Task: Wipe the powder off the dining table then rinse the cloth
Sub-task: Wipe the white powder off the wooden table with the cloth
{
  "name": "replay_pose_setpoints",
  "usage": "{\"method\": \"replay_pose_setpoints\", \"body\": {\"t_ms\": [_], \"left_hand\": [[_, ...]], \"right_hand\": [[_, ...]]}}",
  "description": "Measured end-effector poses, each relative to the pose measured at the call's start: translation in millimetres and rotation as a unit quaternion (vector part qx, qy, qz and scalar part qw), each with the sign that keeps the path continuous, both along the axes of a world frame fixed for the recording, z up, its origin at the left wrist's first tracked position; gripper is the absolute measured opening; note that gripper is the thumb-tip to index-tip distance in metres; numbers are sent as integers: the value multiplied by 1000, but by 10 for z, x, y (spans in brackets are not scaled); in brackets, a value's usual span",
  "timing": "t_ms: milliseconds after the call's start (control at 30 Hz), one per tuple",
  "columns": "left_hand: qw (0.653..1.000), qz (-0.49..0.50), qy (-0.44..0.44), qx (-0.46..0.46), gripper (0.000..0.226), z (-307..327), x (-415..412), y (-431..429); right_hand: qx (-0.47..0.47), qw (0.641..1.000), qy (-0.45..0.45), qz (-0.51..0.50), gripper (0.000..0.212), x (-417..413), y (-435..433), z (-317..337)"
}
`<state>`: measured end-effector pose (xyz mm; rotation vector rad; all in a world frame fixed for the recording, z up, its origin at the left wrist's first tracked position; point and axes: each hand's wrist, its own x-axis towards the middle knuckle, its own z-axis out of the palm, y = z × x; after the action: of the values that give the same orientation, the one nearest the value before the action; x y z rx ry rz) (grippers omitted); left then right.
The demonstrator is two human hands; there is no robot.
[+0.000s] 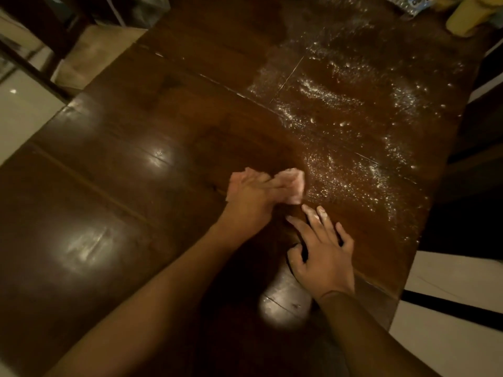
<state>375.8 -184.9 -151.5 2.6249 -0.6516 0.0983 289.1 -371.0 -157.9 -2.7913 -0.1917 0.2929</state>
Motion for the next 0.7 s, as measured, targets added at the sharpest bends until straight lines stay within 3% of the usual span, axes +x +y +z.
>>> {"method": "replay_pose_setpoints", "body": {"t_ms": [67, 100, 133, 200, 233, 300, 333, 467, 567, 633, 700], "left_hand": [[999, 46, -13, -19, 58, -58, -148, 301], [992, 118, -7, -37, 61, -56, -159, 442], [975, 218, 8, -50, 63, -61, -124, 559], [907, 418, 43, -22, 60, -84, 3, 631], [885, 462, 50, -9, 57, -85, 73, 516], [881, 468, 64, -18, 46, -33, 140, 93], [895, 438, 81, -7, 42, -9, 114, -153], [979, 191, 76, -10, 47, 53, -417, -898], [992, 89, 92, 20, 43, 51, -837, -791], [985, 149, 83, -5, 40, 97, -971, -541], [937, 338, 77, -31, 39, 229, -919, -366]], "right_hand": [[20, 1000, 4, 1, 58, -11, 3, 32], [26, 1000, 3, 0, 58, -8, -2, 41], [30, 1000, 6, 2, 58, -2, -8, 51], [41, 999, 21, 19, 59, 29, -11, 62], [47, 998, 25, 28, 59, 42, -19, 58], [63, 996, 24, 56, 59, 25, -84, 60], [72, 994, 25, 78, 59, -6, -154, 54], [83, 981, 49, 170, 58, -330, -743, 64], [51, 978, 61, 195, 55, -605, -1335, 104], [44, 974, 69, 210, 54, -630, -1594, 141], [46, 972, 69, 220, 53, -577, -1700, 175]]}}
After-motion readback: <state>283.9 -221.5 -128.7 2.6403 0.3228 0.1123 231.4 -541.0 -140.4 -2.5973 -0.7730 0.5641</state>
